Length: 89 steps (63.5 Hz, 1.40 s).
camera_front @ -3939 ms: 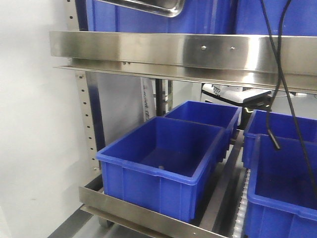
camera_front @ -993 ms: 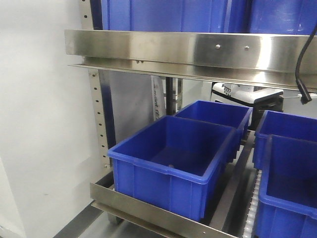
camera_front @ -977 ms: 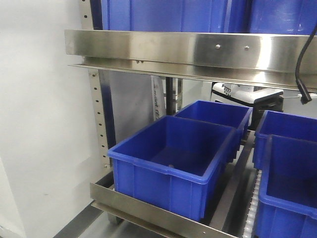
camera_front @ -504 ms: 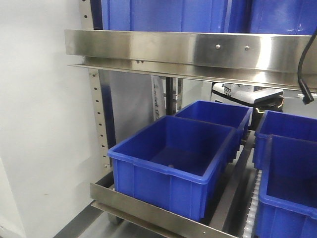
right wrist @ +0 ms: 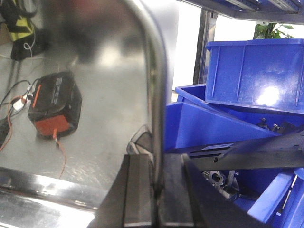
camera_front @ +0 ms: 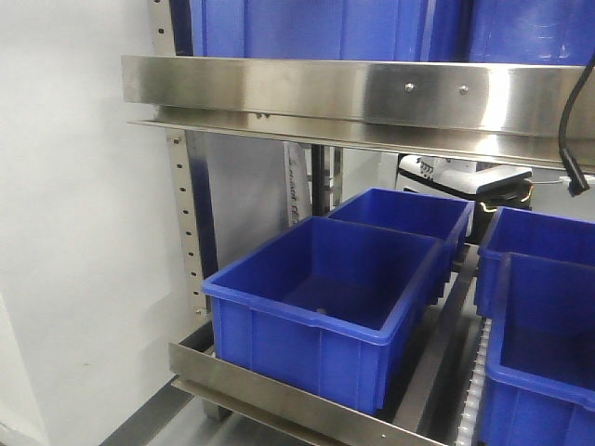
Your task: Stack silver trays without gaps
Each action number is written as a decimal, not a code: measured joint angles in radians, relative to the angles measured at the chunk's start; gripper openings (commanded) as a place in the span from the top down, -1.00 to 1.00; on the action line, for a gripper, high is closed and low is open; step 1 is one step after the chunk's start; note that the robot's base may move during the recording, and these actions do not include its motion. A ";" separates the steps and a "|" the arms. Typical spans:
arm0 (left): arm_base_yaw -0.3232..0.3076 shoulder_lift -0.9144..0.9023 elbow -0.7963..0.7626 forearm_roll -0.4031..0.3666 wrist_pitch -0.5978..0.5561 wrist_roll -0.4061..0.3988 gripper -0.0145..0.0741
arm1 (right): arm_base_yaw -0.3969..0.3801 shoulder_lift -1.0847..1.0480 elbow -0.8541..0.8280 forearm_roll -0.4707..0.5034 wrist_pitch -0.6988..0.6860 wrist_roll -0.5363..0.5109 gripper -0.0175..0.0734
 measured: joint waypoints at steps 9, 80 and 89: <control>0.000 0.000 0.000 0.002 0.000 0.000 0.68 | 0.000 0.000 0.000 0.000 0.000 0.000 0.79; 0.000 0.000 0.000 0.000 -0.004 -0.001 0.68 | -0.002 0.000 0.000 0.000 -0.008 -0.002 0.79; 0.000 0.000 0.000 0.000 -0.004 -0.001 0.68 | -0.002 0.000 0.000 0.000 -0.008 -0.002 0.79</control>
